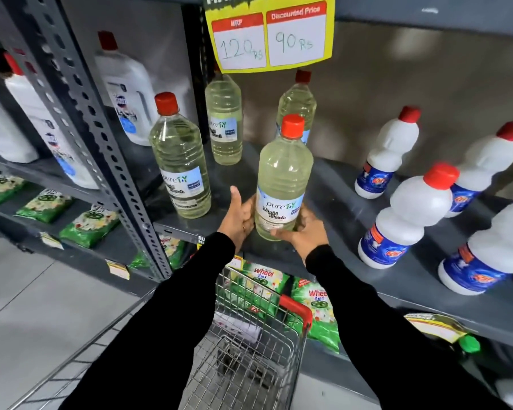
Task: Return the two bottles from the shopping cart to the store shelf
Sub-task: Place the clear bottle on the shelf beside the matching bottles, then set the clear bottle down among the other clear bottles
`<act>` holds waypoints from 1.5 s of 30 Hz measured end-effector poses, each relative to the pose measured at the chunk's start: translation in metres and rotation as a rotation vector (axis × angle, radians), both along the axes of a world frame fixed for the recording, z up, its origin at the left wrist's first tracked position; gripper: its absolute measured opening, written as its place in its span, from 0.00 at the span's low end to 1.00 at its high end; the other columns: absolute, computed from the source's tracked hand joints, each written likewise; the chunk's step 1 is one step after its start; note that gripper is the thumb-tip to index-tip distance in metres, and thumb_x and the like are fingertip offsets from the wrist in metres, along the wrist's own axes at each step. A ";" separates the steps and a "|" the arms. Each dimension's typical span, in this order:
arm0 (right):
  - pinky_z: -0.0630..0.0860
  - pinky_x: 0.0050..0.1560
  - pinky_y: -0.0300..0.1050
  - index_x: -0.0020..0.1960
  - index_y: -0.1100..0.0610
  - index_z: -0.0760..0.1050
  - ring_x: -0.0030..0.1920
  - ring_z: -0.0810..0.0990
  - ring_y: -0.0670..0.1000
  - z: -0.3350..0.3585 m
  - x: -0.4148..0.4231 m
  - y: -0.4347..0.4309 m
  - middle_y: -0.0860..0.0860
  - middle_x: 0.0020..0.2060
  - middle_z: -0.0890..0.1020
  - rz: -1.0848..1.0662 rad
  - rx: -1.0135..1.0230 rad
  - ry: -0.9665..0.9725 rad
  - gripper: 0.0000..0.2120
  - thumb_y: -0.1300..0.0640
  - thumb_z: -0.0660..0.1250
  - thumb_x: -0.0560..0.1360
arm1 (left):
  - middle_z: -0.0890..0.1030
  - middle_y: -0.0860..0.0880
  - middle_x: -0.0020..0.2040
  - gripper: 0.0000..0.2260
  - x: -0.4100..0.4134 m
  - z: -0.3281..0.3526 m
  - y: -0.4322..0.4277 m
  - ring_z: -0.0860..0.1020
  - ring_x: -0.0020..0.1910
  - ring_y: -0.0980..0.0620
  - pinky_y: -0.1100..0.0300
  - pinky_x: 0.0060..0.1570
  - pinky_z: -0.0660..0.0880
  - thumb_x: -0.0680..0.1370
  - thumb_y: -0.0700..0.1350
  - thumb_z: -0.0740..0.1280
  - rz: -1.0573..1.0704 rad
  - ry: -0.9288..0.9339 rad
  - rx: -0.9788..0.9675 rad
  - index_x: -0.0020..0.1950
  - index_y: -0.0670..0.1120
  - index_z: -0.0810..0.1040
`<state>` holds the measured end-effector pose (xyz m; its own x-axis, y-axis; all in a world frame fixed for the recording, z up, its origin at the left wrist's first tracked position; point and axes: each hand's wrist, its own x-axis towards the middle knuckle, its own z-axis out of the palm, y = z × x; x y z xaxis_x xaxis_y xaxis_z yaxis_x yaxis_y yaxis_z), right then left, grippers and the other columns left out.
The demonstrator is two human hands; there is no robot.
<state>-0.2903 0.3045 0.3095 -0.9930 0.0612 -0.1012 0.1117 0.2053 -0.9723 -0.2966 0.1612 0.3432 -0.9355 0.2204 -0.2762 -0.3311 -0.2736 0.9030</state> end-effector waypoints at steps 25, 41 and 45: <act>0.64 0.63 0.37 0.72 0.58 0.62 0.63 0.69 0.46 0.005 0.086 0.133 0.51 0.66 0.69 -0.545 -0.461 0.104 0.22 0.50 0.53 0.81 | 0.60 0.44 0.76 0.30 0.053 -0.023 0.185 0.59 0.75 0.48 0.59 0.72 0.54 0.80 0.55 0.35 -0.010 0.041 -0.119 0.74 0.40 0.58; 0.58 0.77 0.52 0.71 0.56 0.68 0.73 0.67 0.52 -0.007 0.083 0.155 0.54 0.71 0.71 -0.396 -0.358 -0.060 0.32 0.37 0.46 0.78 | 0.61 0.43 0.76 0.31 0.069 -0.015 0.181 0.59 0.75 0.50 0.60 0.73 0.53 0.80 0.57 0.35 -0.075 0.048 -0.118 0.74 0.41 0.58; 0.58 0.76 0.54 0.71 0.53 0.69 0.73 0.66 0.52 -0.005 0.083 0.151 0.53 0.72 0.70 -0.423 -0.342 -0.083 0.50 0.24 0.49 0.59 | 0.60 0.43 0.76 0.30 0.070 -0.014 0.182 0.58 0.75 0.50 0.59 0.74 0.52 0.80 0.56 0.35 -0.079 0.060 -0.130 0.74 0.42 0.57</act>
